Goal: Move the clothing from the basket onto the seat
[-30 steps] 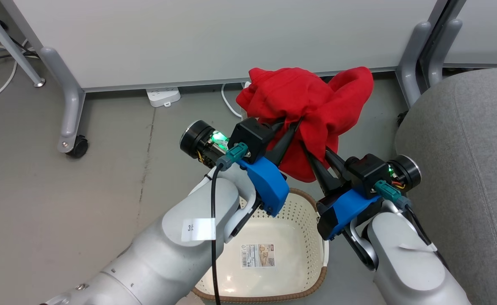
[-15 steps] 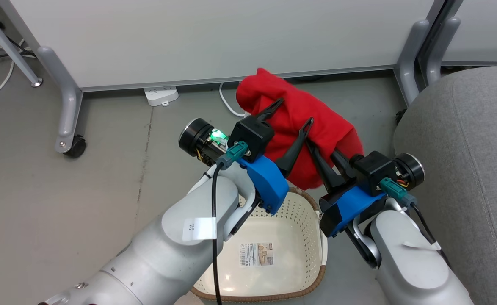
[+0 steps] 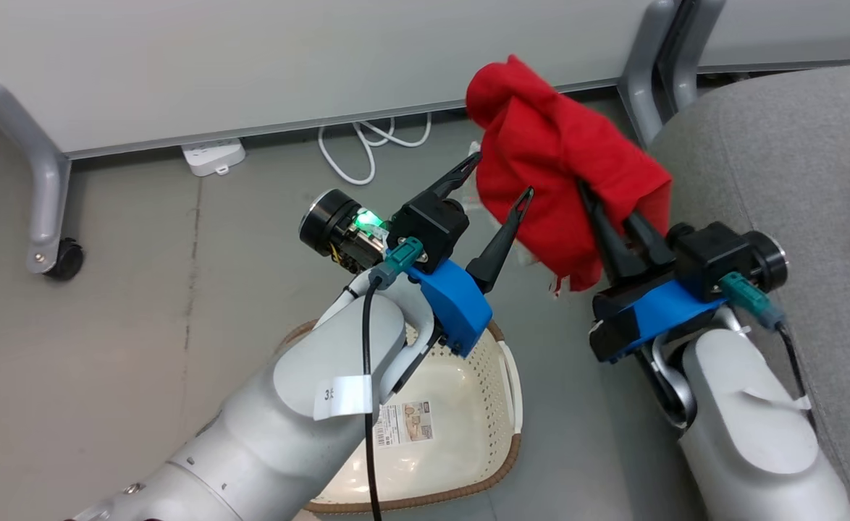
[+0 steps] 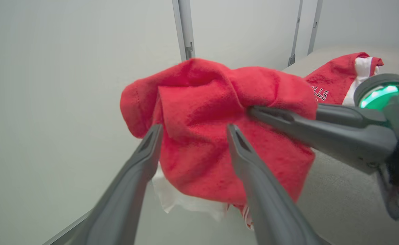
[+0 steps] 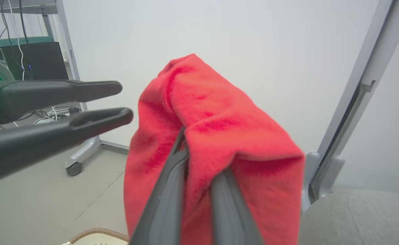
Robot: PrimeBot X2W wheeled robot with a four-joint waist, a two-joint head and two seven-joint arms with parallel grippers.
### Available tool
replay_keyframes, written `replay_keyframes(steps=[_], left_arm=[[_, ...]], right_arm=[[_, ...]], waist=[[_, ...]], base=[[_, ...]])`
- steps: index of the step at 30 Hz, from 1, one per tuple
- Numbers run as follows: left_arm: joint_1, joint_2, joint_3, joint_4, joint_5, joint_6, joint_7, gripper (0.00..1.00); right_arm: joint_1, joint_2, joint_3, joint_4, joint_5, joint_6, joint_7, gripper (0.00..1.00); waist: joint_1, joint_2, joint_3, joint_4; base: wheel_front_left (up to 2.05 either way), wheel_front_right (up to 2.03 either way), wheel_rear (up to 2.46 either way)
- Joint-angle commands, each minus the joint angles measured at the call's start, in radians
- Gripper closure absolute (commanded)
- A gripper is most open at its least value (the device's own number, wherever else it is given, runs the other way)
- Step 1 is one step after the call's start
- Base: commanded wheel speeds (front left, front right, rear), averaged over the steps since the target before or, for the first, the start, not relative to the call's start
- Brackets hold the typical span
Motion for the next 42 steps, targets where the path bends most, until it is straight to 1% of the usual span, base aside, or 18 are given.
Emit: replay_keyframes(steps=[1,8,15,16,27,34,42], left_arm=[[0.015,0.002,0.012,-0.008,0.016,-0.003,-0.003,0.0],[0.033,0.002,0.037,-0.048,0.076,-0.017,-0.003,0.0],[0.062,0.001,0.042,-0.063,0.128,-0.041,-0.003,0.0],[0.062,0.001,0.042,-0.063,0.128,-0.041,-0.003,0.0],[0.098,0.0,0.024,-0.072,0.166,-0.072,-0.003,0.0],[0.109,0.0,-0.002,-0.083,0.162,-0.08,-0.003,0.0],[0.111,0.0,-0.02,-0.075,0.162,-0.082,-0.003,0.0]], right_arm=[[-0.011,-0.014,-0.027,-0.025,-0.006,0.0,-0.001,1.0],[0.01,-0.041,-0.118,-0.113,-0.013,0.0,-0.001,1.0],[0.052,-0.067,-0.195,-0.19,-0.023,0.0,-0.001,1.0],[0.052,-0.067,-0.195,-0.19,-0.023,0.0,-0.001,1.0],[0.148,-0.067,-0.31,-0.257,-0.021,0.0,-0.001,1.0],[0.22,-0.049,-0.375,-0.278,-0.017,0.0,-0.001,1.0],[0.259,-0.028,-0.397,-0.281,-0.014,0.0,-0.001,1.0]], waist=[[0.0,0.0,0.021,-0.037],[0.0,0.0,0.056,-0.114],[0.0,0.0,0.077,-0.185],[0.0,0.0,0.077,-0.185],[0.0,0.0,0.089,-0.276],[0.0,0.0,0.098,-0.306],[0.0,0.0,0.103,-0.324]], base=[[0.0,0.0,0.0],[0.0,0.0,0.0],[0.0,0.0,0.0],[0.0,0.0,0.0],[0.0,0.0,0.0],[0.0,0.0,0.0],[0.0,0.0,0.0]])
